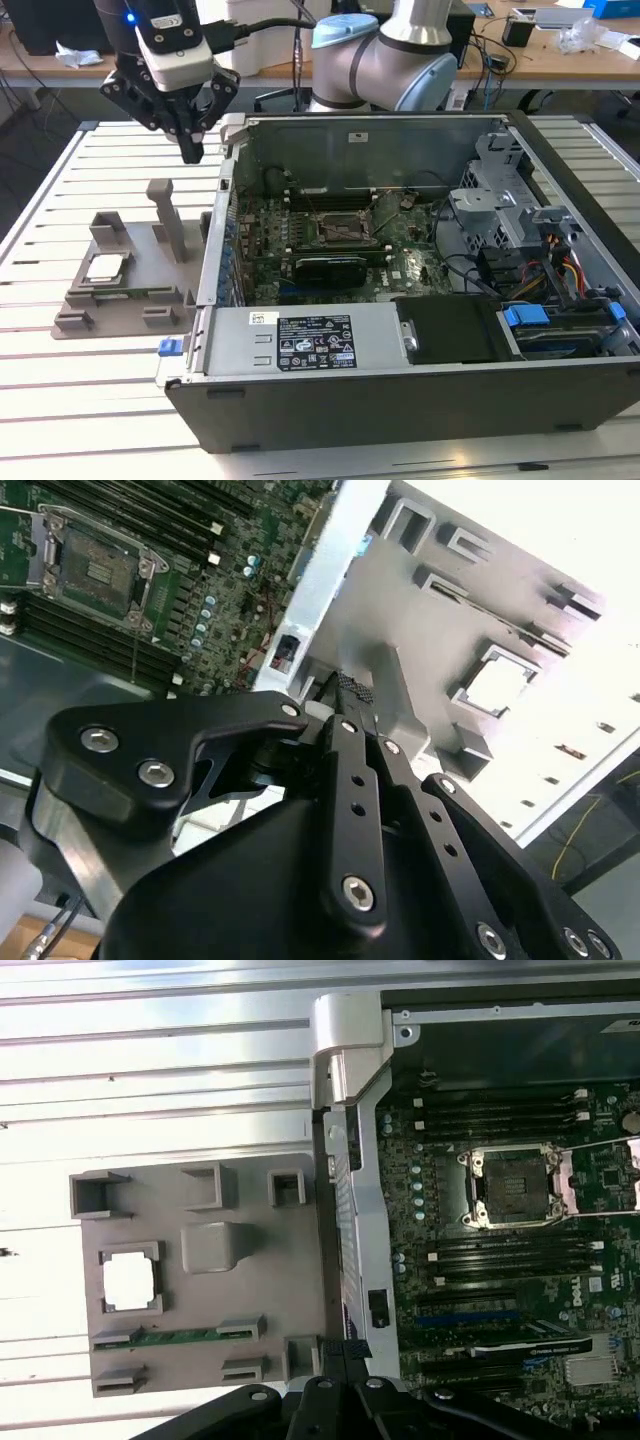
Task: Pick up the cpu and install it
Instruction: 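Reach for the cpu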
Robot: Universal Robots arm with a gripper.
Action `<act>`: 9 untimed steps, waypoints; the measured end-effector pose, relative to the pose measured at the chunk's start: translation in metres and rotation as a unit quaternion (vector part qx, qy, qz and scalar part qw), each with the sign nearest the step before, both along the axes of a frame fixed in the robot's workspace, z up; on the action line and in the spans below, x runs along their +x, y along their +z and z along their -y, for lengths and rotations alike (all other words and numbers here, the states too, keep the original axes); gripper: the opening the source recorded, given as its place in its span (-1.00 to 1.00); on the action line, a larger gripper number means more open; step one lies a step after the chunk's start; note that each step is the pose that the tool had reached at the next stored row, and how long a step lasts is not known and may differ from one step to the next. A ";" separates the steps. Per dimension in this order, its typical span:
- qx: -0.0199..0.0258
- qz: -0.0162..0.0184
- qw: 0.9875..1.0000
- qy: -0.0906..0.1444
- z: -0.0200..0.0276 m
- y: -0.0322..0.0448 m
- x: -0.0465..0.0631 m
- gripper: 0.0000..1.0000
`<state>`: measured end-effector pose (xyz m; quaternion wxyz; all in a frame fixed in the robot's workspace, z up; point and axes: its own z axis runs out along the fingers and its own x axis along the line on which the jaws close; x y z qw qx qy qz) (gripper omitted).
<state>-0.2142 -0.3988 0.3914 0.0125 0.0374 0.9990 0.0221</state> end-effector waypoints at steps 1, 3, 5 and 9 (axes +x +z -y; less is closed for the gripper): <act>0.000 0.000 1.000 0.000 0.0000 0.0000 -0.002 -0.79; 0.000 0.000 1.000 0.000 0.0000 -0.0002 -0.006 -0.79; 0.000 0.000 1.000 0.000 0.0000 -0.0003 -0.009 -0.79; 0.000 0.000 1.000 0.000 0.0000 -0.0005 -0.020 -0.79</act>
